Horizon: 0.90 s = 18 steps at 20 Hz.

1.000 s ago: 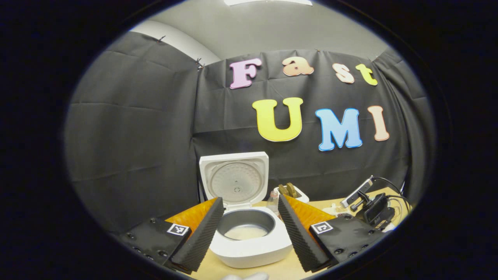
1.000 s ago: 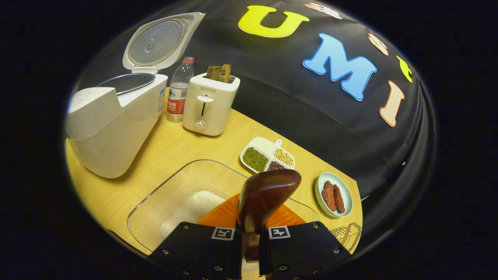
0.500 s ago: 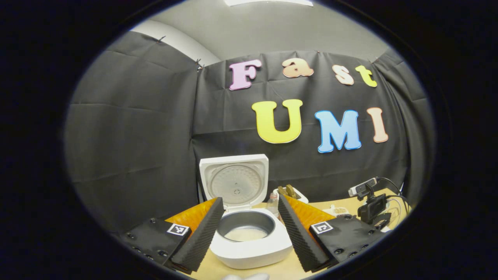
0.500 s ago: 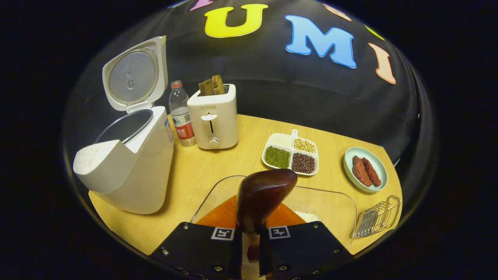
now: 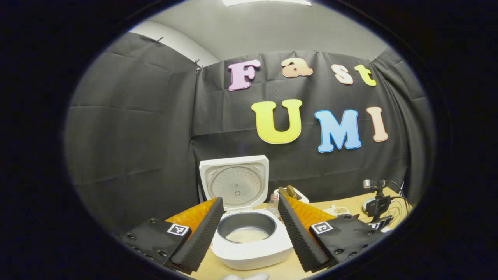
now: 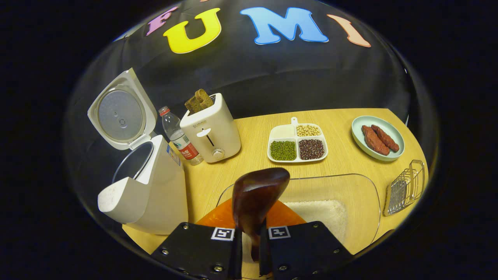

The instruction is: Close the left gripper, press the button to open the rice cooker; take a wooden spoon from the chopstick holder with the right hand, scoop a spoonful of rice and pour it into the rice cooker, then put the wooden spoon back into the chopstick holder.

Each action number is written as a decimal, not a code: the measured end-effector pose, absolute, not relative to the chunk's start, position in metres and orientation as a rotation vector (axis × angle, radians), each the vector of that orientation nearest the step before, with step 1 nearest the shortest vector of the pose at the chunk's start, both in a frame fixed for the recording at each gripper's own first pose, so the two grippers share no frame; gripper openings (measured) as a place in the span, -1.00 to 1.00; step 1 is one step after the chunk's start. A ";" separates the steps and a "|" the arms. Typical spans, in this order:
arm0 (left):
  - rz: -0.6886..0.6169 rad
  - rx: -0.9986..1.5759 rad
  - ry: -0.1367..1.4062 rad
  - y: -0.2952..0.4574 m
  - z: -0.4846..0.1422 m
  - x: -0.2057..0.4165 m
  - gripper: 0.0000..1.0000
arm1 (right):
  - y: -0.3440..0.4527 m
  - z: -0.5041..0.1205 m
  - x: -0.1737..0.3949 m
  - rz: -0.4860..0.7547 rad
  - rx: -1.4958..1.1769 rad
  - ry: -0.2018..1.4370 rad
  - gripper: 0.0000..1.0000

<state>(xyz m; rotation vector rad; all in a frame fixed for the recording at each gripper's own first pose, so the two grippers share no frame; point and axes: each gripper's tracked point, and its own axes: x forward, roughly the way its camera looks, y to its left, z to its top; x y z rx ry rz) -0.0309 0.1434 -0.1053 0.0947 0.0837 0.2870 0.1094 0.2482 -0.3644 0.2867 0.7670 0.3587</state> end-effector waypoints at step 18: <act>0.201 0.109 0.078 0.102 -0.085 -0.015 0.96 | 0.191 -0.351 0.119 0.317 1.023 0.755 -0.65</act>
